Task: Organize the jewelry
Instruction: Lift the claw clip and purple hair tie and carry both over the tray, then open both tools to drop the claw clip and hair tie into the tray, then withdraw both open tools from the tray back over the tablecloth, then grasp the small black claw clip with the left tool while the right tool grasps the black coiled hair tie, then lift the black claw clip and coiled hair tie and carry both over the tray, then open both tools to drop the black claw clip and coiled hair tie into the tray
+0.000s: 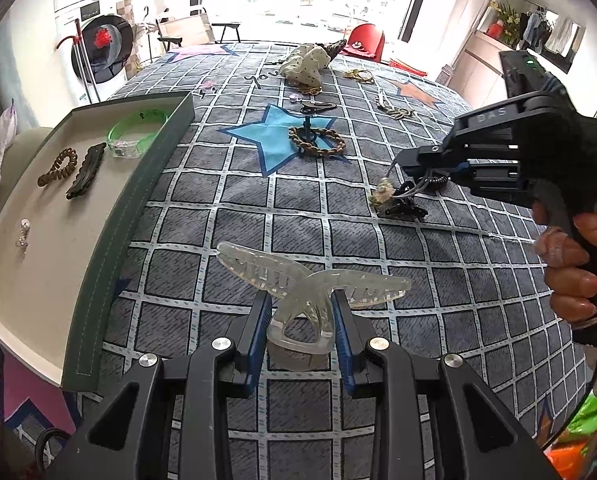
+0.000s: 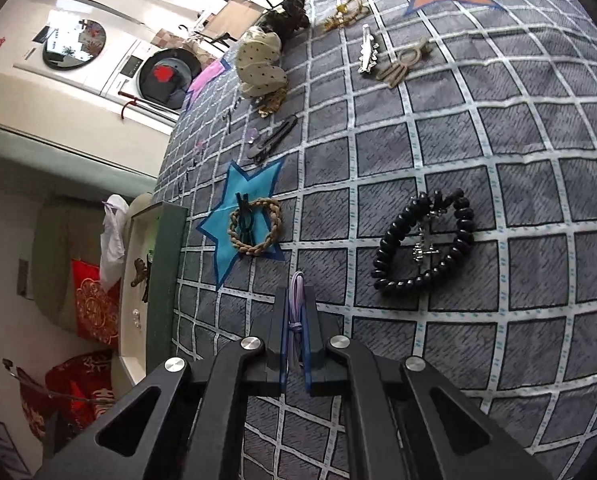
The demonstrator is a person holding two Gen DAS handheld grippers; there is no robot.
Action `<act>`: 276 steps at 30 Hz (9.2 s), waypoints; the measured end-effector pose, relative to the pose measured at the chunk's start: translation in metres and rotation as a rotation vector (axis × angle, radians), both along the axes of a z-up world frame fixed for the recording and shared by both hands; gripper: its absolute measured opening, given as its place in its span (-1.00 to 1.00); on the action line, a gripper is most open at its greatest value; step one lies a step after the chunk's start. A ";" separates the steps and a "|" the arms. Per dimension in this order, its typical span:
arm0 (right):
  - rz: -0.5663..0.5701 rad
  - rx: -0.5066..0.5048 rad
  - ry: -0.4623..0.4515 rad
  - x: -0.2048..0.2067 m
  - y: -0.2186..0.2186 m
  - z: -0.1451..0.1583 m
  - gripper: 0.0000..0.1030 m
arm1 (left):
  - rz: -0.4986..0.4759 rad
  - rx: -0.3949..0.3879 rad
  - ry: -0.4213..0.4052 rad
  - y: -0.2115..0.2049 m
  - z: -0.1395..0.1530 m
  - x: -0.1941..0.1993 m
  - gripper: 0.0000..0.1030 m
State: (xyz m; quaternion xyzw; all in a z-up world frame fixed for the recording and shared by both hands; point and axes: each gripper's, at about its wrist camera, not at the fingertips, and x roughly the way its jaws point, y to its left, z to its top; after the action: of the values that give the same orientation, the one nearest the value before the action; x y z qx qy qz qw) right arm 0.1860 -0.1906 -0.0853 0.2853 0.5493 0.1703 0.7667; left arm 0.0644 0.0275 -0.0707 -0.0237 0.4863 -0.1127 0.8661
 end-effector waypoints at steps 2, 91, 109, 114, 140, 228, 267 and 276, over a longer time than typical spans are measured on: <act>0.001 0.007 -0.017 -0.003 0.001 0.006 -0.89 | 0.001 -0.002 -0.002 0.001 0.001 -0.001 -0.38; 0.497 -0.362 -0.137 0.004 0.314 0.028 0.51 | 0.415 0.132 -0.069 0.243 0.001 0.028 0.93; 0.378 -0.249 -0.146 -0.015 0.244 0.049 0.99 | 0.394 0.159 -0.045 0.213 0.017 0.015 1.00; 0.344 -0.247 -0.149 -0.025 0.217 0.055 0.99 | 0.366 0.196 -0.068 0.189 0.029 0.009 1.00; -0.021 -0.378 -0.082 -0.062 -0.012 0.038 0.99 | 0.034 0.116 -0.093 0.020 0.044 0.003 1.00; 0.154 -0.344 -0.251 -0.067 0.054 0.078 -0.79 | -0.016 -0.002 -0.123 0.022 0.054 -0.004 -0.26; 0.494 -0.464 -0.233 0.006 0.307 0.023 -0.79 | 0.307 0.038 0.000 0.198 -0.010 0.036 -0.26; 0.508 -0.488 -0.176 0.013 0.312 0.002 -0.78 | 0.342 0.047 0.018 0.204 -0.017 0.039 -0.03</act>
State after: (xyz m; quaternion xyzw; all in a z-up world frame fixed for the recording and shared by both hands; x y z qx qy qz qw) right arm 0.1991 0.1213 -0.0832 -0.0675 0.5592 0.2430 0.7897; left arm 0.1033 0.2312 -0.0877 -0.0869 0.4855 0.0479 0.8686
